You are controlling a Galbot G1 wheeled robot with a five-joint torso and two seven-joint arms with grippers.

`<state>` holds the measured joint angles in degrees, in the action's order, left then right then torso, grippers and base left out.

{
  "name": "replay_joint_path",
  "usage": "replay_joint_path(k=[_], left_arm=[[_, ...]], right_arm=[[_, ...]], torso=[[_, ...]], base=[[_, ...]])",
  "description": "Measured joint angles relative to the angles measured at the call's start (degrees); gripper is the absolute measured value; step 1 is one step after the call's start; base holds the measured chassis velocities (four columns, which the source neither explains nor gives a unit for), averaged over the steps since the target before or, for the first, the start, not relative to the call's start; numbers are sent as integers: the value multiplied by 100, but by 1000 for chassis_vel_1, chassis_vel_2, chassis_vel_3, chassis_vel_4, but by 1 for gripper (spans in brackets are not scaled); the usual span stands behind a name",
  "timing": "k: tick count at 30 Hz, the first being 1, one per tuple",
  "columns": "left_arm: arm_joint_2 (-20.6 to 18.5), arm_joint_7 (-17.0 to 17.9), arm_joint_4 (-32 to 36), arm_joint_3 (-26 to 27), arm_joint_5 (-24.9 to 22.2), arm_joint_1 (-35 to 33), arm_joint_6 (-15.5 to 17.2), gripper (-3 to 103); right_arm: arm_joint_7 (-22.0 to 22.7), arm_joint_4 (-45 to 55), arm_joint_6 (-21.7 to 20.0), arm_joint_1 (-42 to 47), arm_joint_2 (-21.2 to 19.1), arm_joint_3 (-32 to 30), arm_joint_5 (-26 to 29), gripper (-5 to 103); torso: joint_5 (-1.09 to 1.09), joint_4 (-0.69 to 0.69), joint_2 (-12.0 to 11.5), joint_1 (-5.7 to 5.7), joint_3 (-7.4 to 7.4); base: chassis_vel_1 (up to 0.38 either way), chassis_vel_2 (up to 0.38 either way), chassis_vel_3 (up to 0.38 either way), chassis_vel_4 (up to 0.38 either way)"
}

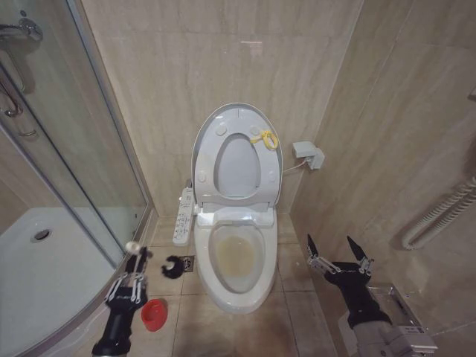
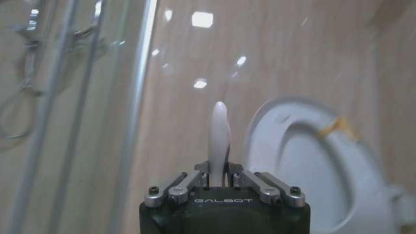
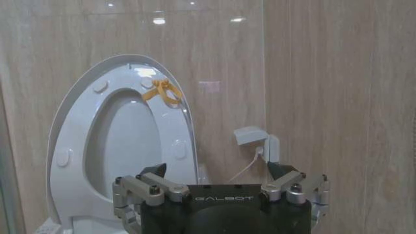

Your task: Open the toilet lid, clean the toilet bowl with a toilet brush, close the toilet lid, and flush.

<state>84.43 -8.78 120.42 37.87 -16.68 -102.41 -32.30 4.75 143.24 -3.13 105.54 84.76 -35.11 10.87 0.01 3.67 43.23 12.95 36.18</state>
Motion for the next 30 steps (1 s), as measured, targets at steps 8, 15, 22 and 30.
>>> replay_joint_path(k=[8,15,22,30], left_arm=[[70,279,-1012,413,127,101,-318,18],[-329,9,-2879,613,-454,773,-1064,18],[-600,-573,-3893,487,-959,1398,-1446,18],[-726,-739,-4507,301,-1211,1835,-1421,18]], right_arm=[[0,0,0,0,0,0,0,100],[-1,0,0,0,0,0,0,100],[0,0,0,0,0,0,0,100],[0,0,0,0,0,0,0,100]], torso=[[-1,0,0,0,0],[-2,0,-1,1,1],[-2,1,-1,1,1],[-1,0,-1,1,1]], base=[[0,0,0,0],[0,0,0,0],[0,0,0,0],[0,0,0,0]])
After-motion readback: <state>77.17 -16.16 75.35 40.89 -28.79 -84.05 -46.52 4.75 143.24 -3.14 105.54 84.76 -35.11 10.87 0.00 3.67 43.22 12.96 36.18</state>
